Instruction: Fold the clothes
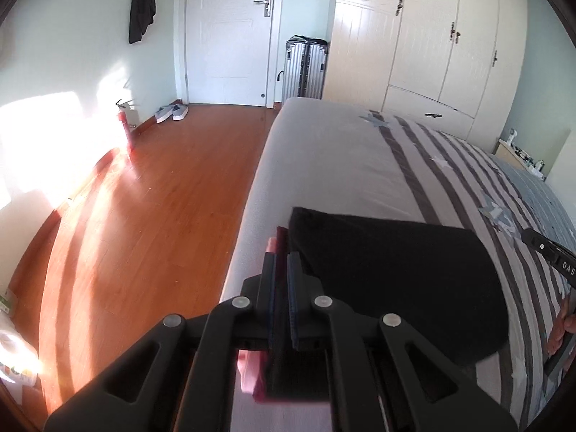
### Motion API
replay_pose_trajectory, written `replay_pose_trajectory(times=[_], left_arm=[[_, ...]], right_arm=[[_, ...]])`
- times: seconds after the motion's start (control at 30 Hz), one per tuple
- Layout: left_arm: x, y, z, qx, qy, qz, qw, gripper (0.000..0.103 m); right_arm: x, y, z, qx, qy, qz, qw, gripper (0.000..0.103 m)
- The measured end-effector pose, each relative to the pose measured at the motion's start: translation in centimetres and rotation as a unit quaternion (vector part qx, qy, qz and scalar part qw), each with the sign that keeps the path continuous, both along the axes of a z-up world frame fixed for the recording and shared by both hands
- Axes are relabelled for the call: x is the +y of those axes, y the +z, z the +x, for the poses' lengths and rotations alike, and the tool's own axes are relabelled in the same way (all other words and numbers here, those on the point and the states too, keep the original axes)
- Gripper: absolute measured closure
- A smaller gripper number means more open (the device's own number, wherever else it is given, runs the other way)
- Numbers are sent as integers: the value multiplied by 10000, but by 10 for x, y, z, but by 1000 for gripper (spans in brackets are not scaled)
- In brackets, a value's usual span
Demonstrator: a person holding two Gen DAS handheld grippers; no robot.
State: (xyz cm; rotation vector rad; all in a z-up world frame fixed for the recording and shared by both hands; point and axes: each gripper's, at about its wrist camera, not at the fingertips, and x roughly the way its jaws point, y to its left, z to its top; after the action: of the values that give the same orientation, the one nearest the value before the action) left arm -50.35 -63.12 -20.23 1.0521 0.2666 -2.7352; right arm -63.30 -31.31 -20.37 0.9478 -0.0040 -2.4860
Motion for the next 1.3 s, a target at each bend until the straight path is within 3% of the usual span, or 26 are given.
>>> replay_pose_trajectory(times=[0.13,0.23,0.3,0.47,0.5,0.57,0.73,0.9,1.1,1.3], left_arm=[[36,16,69,61,-104,101,9999,88],[74,24,122,130,-55,139,9998,70],[102,29,158,193,9,169,9997,55],[172,48,232,199,283,153,9993,33],[186,53,246,233,367,81,9990,27],[213,63,272,307,456,8,9985,21],[274,85,330,545,786,31,9954,3],[333,90,370,681,903,-45,9936,1],[380,73,399,715,805,-721,9916,1],[394,54,443,1139,866,-712,9871,1]], right_arm=[[35,23,60,203,108,4,9997,85],[60,32,108,286,221,154,9992,68],[76,35,140,274,346,184,9989,62],[115,40,203,78,545,226,9982,50],[124,41,215,54,595,232,9979,46],[142,46,238,92,704,196,9973,28],[185,57,285,53,964,128,9952,21],[227,67,327,178,1172,95,9929,1],[265,56,369,267,1062,32,9940,1],[286,38,411,688,1100,-6,9916,1]])
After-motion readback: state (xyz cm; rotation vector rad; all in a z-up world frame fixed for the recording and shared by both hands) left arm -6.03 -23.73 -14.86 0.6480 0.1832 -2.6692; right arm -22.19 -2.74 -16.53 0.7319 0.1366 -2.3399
